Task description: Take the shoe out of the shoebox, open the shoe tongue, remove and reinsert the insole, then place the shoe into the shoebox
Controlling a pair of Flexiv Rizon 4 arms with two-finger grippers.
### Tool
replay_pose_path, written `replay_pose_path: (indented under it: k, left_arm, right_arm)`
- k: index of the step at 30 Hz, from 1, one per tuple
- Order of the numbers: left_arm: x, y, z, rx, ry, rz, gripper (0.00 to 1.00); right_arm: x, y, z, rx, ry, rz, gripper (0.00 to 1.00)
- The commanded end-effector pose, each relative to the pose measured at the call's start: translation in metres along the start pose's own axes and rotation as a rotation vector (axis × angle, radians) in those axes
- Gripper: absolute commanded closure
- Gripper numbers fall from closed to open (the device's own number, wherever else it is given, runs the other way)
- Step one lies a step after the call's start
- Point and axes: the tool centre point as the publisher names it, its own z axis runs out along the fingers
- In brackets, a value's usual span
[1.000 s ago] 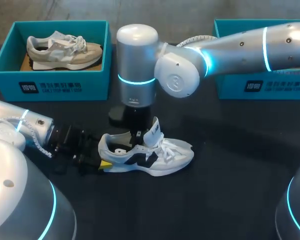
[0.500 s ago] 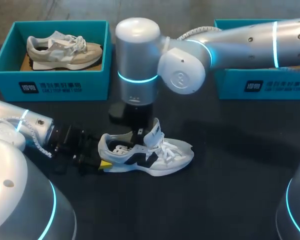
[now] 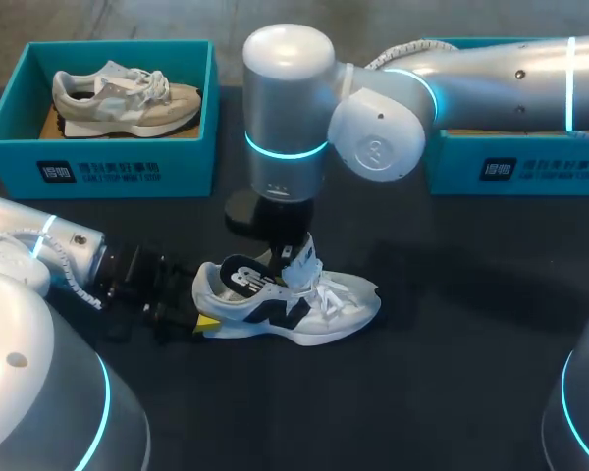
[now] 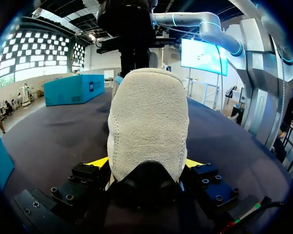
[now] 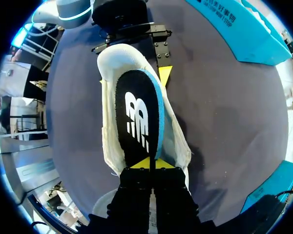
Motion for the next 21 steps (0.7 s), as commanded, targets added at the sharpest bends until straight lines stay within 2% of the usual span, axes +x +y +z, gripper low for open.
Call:
replay_pose_path:
  k: [1,5,15,21]
  left_arm:
    - [-0.002,0.005,0.004,-0.001,-0.001,0.0,1.0]
    - [-0.002,0.005,0.004,-0.001,-0.001,0.0,1.0]
    - [-0.002,0.005,0.004,-0.001,-0.001,0.0,1.0]
    - [-0.002,0.005,0.004,-0.001,-0.001,0.0,1.0]
  right_arm:
    - [0.0,-0.003,-0.009,-0.031,-0.01,-0.009,1.0]
    - [-0.002,0.003,-0.015,-0.073,-0.008,-0.028,1.0]
    - [-0.006,0.015,-0.028,-0.101,-0.019,-0.065,1.0]
    - [-0.006,0.03,-0.037,-0.102,-0.023,-0.094,1.0]
